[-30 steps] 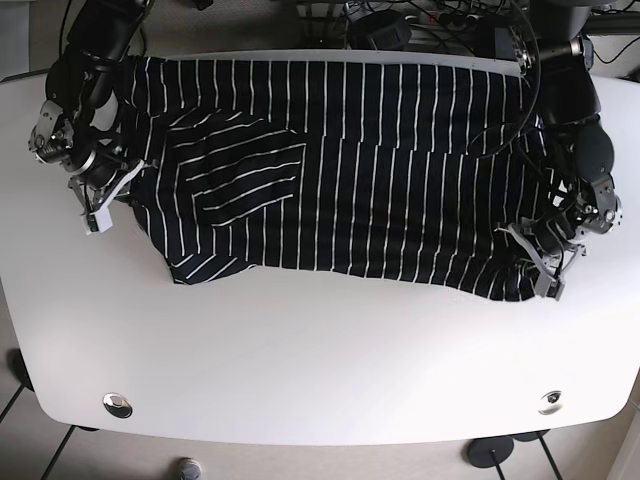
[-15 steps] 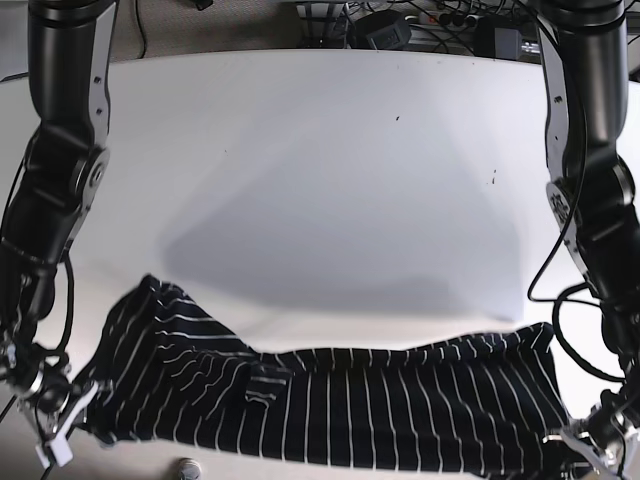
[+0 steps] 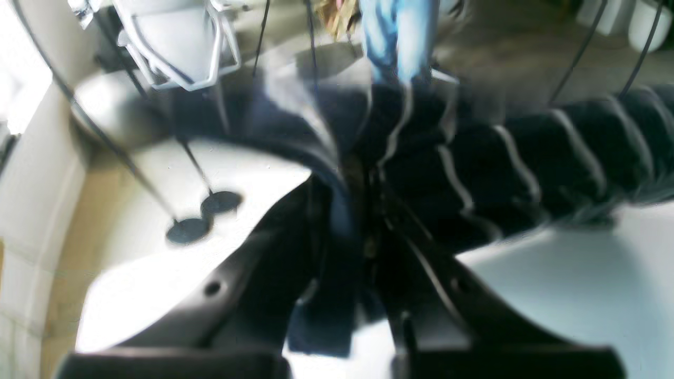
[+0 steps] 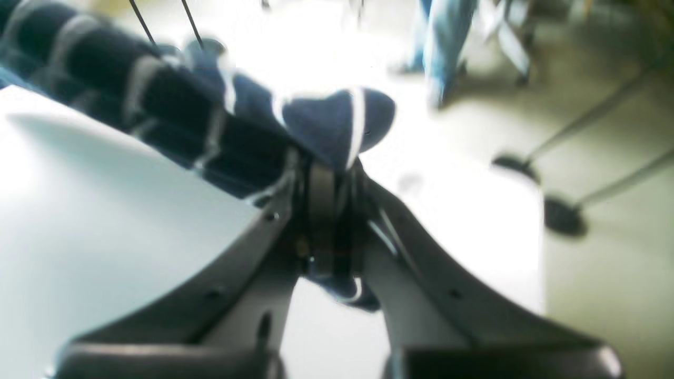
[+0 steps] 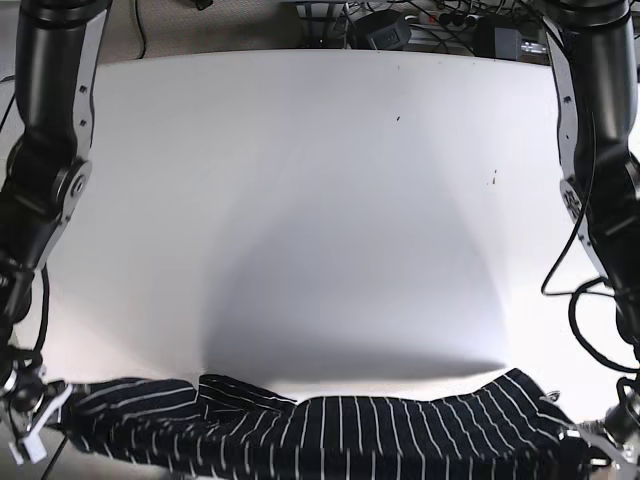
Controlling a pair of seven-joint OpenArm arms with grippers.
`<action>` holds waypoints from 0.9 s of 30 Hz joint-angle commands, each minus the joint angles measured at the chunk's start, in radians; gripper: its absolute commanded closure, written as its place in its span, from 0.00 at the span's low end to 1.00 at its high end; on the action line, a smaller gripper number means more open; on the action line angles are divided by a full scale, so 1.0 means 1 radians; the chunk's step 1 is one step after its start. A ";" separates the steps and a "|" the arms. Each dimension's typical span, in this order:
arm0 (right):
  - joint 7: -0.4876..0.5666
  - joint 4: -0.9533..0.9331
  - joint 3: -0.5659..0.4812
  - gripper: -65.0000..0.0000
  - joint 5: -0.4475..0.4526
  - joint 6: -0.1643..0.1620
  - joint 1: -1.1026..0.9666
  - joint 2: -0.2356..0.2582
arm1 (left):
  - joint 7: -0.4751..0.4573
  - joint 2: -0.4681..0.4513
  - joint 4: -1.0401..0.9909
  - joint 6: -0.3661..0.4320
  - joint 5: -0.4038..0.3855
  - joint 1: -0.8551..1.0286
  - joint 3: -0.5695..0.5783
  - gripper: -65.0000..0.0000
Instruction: Fold the T-shirt properly
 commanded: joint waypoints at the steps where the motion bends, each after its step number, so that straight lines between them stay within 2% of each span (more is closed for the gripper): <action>1: 0.011 0.130 0.060 0.97 -0.009 -0.011 -0.150 0.006 | -0.006 -0.005 0.120 0.015 0.018 0.139 -0.060 1.00; 4: 0.009 0.247 0.181 0.97 0.054 -0.011 -0.426 -0.031 | -0.007 0.021 0.258 0.015 0.012 0.415 -0.167 1.00; 6: 0.009 0.282 0.198 0.97 0.097 -0.011 -0.546 -0.032 | -0.006 0.051 0.322 0.015 -0.017 0.545 -0.218 1.00; 10: 0.008 0.391 0.244 0.97 0.226 -0.011 -0.830 -0.032 | -0.006 0.062 0.471 0.015 -0.130 0.852 -0.285 1.00; 13: -0.011 0.443 0.284 0.97 0.278 -0.011 -0.972 -0.032 | -0.006 0.062 0.539 0.021 -0.227 1.005 -0.340 1.00; 16: -0.029 0.507 0.321 0.97 0.300 -0.011 -1.094 -0.035 | -0.006 0.062 0.586 0.021 -0.270 1.116 -0.385 1.00; 24: -0.029 0.626 0.364 0.96 0.298 -0.011 -1.316 -0.113 | -0.006 0.108 0.684 0.015 -0.272 1.358 -0.502 1.00; 26: -0.029 0.650 0.364 0.90 0.298 -0.011 -1.364 -0.118 | -0.006 0.124 0.716 0.013 -0.270 1.420 -0.522 1.00; 27: -0.027 0.670 0.365 0.78 0.298 -0.011 -1.394 -0.130 | -0.006 0.131 0.736 0.013 -0.270 1.461 -0.537 1.00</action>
